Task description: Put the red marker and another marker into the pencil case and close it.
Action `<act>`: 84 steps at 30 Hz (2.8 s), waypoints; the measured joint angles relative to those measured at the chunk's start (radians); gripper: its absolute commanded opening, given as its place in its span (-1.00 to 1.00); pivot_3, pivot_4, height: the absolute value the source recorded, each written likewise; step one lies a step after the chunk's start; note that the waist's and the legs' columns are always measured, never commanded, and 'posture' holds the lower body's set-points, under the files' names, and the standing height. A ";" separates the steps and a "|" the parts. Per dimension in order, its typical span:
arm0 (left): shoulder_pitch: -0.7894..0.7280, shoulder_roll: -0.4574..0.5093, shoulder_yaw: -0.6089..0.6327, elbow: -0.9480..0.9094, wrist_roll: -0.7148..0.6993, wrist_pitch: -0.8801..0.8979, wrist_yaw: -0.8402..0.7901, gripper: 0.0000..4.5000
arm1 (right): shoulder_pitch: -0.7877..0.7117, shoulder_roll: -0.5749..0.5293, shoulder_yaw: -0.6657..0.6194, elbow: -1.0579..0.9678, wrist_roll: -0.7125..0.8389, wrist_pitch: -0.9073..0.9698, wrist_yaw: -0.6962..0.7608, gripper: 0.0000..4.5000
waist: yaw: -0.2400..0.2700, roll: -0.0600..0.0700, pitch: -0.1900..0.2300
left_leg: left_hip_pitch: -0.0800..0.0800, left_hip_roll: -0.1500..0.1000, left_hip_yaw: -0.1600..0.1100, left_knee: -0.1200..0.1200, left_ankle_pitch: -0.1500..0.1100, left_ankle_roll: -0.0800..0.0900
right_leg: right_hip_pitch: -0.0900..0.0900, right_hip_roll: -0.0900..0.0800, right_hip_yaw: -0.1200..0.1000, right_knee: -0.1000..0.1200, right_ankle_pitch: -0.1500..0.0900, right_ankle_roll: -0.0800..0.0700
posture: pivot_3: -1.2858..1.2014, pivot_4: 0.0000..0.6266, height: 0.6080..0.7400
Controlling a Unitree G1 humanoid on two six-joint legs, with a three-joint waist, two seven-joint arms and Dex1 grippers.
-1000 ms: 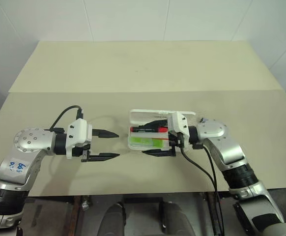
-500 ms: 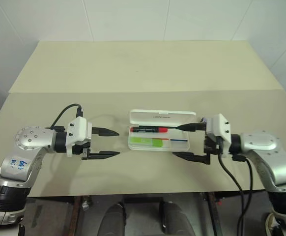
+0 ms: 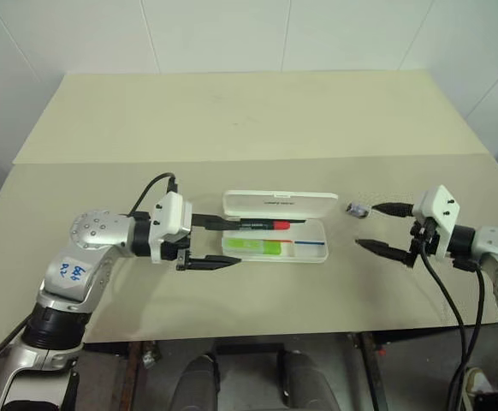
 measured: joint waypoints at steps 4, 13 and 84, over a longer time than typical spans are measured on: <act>-0.011 -0.022 -0.014 0.000 0.001 0.015 0.020 0.33 | -0.074 0.040 0.026 0.140 -0.037 -0.051 -0.019 0.99 | 0.000 0.000 0.000 | 0.000 0.000 0.000 0.000 0.000 0.000 | 0.000 0.000 0.000 0.000 0.001 0.002 | 0.03 -0.52 1.00; -0.045 -0.076 -0.063 -0.002 0.016 0.052 0.082 0.33 | -0.253 0.140 0.119 0.443 -0.137 -0.172 -0.028 0.99 | 0.000 0.000 0.000 | 0.000 0.000 0.000 0.000 0.000 0.000 | 0.000 0.000 0.000 0.000 0.002 0.004 | 0.03 -0.52 1.00; 0.041 0.055 0.017 -0.004 0.030 -0.008 0.043 0.33 | -0.149 0.179 0.271 -0.010 -0.036 -0.002 0.118 0.58 | 0.002 0.000 0.000 | 0.000 -0.001 0.000 0.000 0.000 0.001 | 0.000 0.000 0.001 0.001 0.001 0.003 | 0.03 -0.52 1.00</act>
